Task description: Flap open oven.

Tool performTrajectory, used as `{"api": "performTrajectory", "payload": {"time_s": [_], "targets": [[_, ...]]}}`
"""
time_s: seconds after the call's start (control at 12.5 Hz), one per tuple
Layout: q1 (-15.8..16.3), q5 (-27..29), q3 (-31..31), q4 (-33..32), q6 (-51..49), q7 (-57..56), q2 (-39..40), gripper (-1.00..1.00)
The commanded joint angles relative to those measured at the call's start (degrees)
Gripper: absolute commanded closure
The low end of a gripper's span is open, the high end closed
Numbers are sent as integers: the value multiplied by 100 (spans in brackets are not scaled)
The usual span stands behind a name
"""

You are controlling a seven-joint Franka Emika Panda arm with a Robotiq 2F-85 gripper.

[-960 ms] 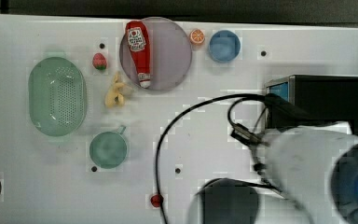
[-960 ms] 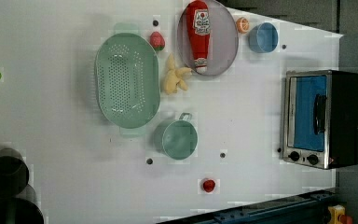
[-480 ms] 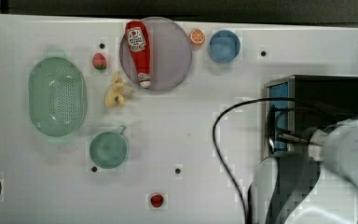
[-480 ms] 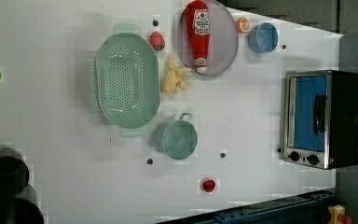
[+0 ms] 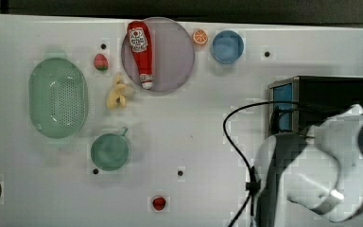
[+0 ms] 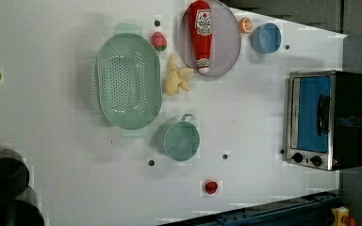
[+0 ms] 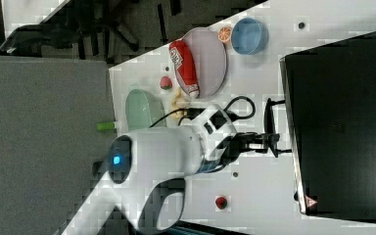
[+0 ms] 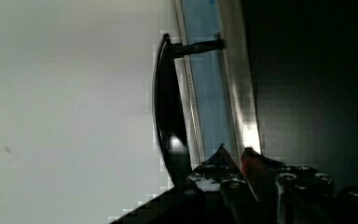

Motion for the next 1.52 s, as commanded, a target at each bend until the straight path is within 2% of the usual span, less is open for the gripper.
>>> {"api": "performTrajectory", "payload": {"time_s": [0.08,0.24,0.48,0.8,0.96,1.28,1.52], "targets": [[52,23,67,-230,579,-278,88,65],[49,23,67,-379,938,-280,188,65],[57,27,94,-497,977,-278,330,65],[217,-94,158,-540,1026,-181,376,65],[345,-426,255,-607,1027,178,375,65],[587,-1503,596,-831,1028,1700,385,65],[653,-2449,888,-939,1028,2734,471,65]]}}
